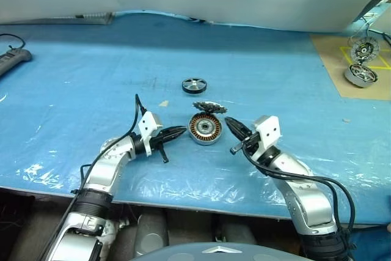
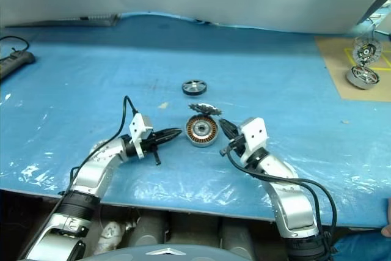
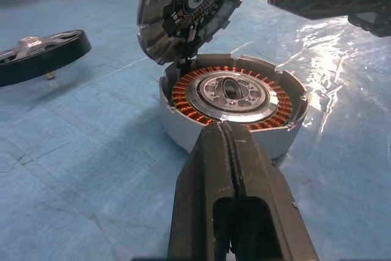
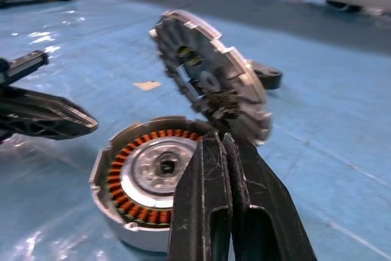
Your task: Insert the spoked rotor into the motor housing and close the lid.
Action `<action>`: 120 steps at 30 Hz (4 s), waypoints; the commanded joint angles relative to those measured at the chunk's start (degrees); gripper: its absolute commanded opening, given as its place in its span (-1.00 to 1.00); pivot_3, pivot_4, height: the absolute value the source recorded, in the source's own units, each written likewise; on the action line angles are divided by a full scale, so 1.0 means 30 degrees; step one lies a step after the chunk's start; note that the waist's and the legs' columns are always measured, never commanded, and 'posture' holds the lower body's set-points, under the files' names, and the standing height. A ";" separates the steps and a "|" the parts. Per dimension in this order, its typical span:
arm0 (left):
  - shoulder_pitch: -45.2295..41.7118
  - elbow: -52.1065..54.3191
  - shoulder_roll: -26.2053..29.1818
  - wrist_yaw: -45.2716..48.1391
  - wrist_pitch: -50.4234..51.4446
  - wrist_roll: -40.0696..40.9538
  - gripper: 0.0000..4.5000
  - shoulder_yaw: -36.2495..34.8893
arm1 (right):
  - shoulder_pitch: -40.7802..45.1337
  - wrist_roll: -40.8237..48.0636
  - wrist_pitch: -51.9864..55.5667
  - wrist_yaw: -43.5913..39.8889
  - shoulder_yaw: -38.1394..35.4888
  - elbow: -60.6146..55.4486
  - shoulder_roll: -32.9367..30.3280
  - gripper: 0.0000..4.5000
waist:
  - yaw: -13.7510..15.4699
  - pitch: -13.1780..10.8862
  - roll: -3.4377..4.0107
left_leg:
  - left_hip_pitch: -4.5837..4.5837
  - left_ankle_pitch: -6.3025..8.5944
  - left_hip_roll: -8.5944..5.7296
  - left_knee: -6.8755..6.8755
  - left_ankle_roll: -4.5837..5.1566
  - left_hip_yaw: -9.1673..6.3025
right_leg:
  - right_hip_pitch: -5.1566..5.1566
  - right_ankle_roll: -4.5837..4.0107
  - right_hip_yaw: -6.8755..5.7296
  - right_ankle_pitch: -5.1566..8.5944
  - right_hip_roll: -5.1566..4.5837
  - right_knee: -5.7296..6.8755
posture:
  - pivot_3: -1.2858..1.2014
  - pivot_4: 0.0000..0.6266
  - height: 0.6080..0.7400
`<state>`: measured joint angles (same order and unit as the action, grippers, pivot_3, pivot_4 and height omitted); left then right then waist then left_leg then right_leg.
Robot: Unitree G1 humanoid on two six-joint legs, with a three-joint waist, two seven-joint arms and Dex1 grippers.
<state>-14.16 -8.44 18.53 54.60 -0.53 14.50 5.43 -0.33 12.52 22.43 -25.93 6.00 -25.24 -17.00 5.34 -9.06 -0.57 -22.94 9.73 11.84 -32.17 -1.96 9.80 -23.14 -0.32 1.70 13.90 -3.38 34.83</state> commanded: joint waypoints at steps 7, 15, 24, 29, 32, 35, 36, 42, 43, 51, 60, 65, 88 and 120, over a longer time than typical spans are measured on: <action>0.0612 0.1809 0.0080 -0.1424 0.0182 0.0105 -1.00 -0.0196 | 0.2908 0.0566 0.5541 0.0039 0.1682 -0.1249 -0.0459 -0.99 | -0.0013 0.0001 0.0002 | 0.0016 -0.0005 0.0003 -0.0001 -0.0009 0.0000 | 0.0002 0.0004 0.0004 -0.0001 0.0009 0.0009 | 0.03 -0.52 1.00; 0.0679 0.1209 -0.0086 -0.2202 -0.0304 -0.0209 -1.00 -0.0116 | 0.3974 -0.0076 0.7139 0.0532 0.2636 -0.0043 -0.0398 -0.99 | -0.0006 0.0002 0.0003 | 0.0016 -0.0006 -0.0003 -0.0002 -0.0014 0.0000 | 0.0002 0.0010 0.0002 -0.0006 0.0007 0.0019 | 0.03 -0.52 1.00; 0.0522 0.0259 -0.0310 -0.1916 -0.1015 -0.0213 -1.00 0.0083 | 0.4611 -0.0649 0.5998 0.1046 0.2233 0.2224 0.0250 -0.99 | -0.0013 0.0004 0.0005 | 0.0030 -0.0007 -0.0001 -0.0017 -0.0014 0.0002 | 0.0004 0.0010 0.0007 -0.0006 0.0007 0.0052 | 0.03 -0.52 1.00; 0.0283 -0.0352 -0.0397 -0.1769 -0.1301 -0.0172 -1.00 0.0099 | 0.4737 -0.0660 0.5784 0.0987 0.2301 0.2380 0.0468 -0.99 | -0.0010 0.0005 0.0006 | 0.0032 -0.0007 -0.0003 -0.0020 -0.0014 0.0002 | 0.0004 0.0010 0.0008 -0.0006 0.0006 0.0056 | 0.03 -0.52 1.00; 0.0273 -0.0381 -0.0395 -0.1690 -0.1306 -0.0133 -1.00 0.0100 | 0.4750 -0.0613 0.5924 0.0801 0.2497 0.2240 0.0431 -0.99 | -0.0007 0.0005 0.0006 | 0.0032 -0.0007 -0.0002 -0.0024 -0.0014 0.0002 | 0.0005 0.0009 0.0007 -0.0006 0.0006 0.0064 | 0.03 -0.52 1.00; 0.0339 -0.0279 -0.0367 -0.1658 -0.1269 -0.0136 -1.00 0.0088 | 0.4765 -0.0614 0.6216 0.0480 0.2833 0.2095 0.0276 -0.99 | -0.0012 0.0005 0.0006 | 0.0033 -0.0007 -0.0001 -0.0026 -0.0014 0.0002 | 0.0005 0.0009 0.0008 -0.0006 0.0007 0.0065 | 0.03 -0.52 1.00; 0.0349 -0.0217 -0.0346 -0.1657 -0.1219 -0.0135 -1.00 0.0076 | 0.4750 -0.0591 0.6409 0.0342 0.2977 0.1951 0.0189 -0.99 | -0.0016 0.0005 0.0006 | 0.0034 -0.0007 -0.0001 -0.0026 -0.0014 0.0002 | 0.0005 0.0009 0.0008 -0.0006 0.0007 0.0066 | 0.03 -0.52 1.00; 0.0538 0.0047 -0.0309 -0.1712 -0.1112 -0.0161 -1.00 0.0098 | 0.4509 -0.0492 0.6822 -0.0183 0.3278 0.1517 -0.0150 -0.99 | -0.0015 0.0005 0.0006 | 0.0058 -0.0007 0.0000 -0.0027 -0.0014 0.0002 | 0.0010 0.0008 0.0011 -0.0005 0.0009 0.0094 | 0.03 -0.52 1.00; 0.0594 0.0055 -0.0319 -0.1719 -0.1139 -0.0176 -1.00 0.0116 | 0.4464 -0.0554 0.6738 -0.0183 0.3281 0.1592 -0.0143 -0.99 | -0.0014 0.0005 0.0006 | 0.0062 -0.0007 0.0000 -0.0028 -0.0014 0.0002 | 0.0013 0.0008 0.0012 -0.0005 0.0007 0.0097 | 0.03 -0.52 1.00; 0.0607 -0.0181 -0.0467 -0.1755 -0.1275 -0.0258 -1.00 0.0179 | 0.4630 -0.1040 0.6193 0.0524 0.2797 0.2319 0.0137 -0.99 | -0.0008 0.0005 0.0006 | 0.0085 -0.0007 -0.0002 -0.0038 -0.0014 0.0005 | 0.0025 0.0005 0.0021 -0.0003 0.0004 0.0124 | 0.03 -0.52 1.00; 0.0574 -0.0718 -0.0571 -0.1644 -0.1731 -0.0340 -1.00 0.0237 | 0.4865 -0.0919 0.6396 0.0914 0.2244 0.2298 0.0365 -0.99 | -0.0012 0.0005 0.0006 | 0.0087 -0.0007 -0.0001 -0.0051 -0.0014 0.0005 | 0.0023 0.0004 0.0026 -0.0003 0.0006 0.0145 | 0.03 -0.52 1.00; 0.0541 -0.0883 -0.0579 -0.1619 -0.1844 -0.0351 -1.00 0.0215 | 0.4865 -0.0715 0.6698 0.0701 0.2662 0.1845 0.0526 -0.99 | -0.0011 0.0005 0.0006 | 0.0087 -0.0006 -0.0002 -0.0051 -0.0014 0.0006 | 0.0022 0.0004 0.0028 -0.0002 0.0004 0.0145 | 0.03 -0.52 1.00; -0.5889 -0.6648 -0.0685 -0.4138 -0.0136 -0.0906 -1.00 -0.1357 | -0.1608 0.1192 0.0404 -0.2274 -0.1605 -0.0913 -0.1796 -0.99 | 0.0034 0.0005 0.0004 | 0.0070 -0.0006 -0.0010 -0.0063 -0.0011 0.0003 | 0.0023 0.0007 0.0021 -0.0002 -0.0007 0.0139 | 0.03 -0.52 1.00; -1.8746 -2.2490 -0.1245 -0.1679 -0.2681 -0.5632 0.30 -0.1187 | -0.1999 -0.1134 -0.3627 0.0071 -0.0920 0.2431 -0.0204 -0.27 | 0.0125 -0.0002 -0.0006 | -0.0017 -0.0007 -0.0039 -0.0061 -0.0010 -0.0099 | 0.0034 0.0008 -0.0053 -0.0007 -0.0019 0.0079 | 0.03 -0.52 1.00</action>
<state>-67.82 -76.22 14.75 50.22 -7.68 -1.72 2.42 -6.62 9.36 12.87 -26.01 3.21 -17.05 -17.83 5.72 -9.06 -0.58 -23.01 9.70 11.72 -32.35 -1.99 9.48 -23.04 -0.30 1.52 13.88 -3.44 35.06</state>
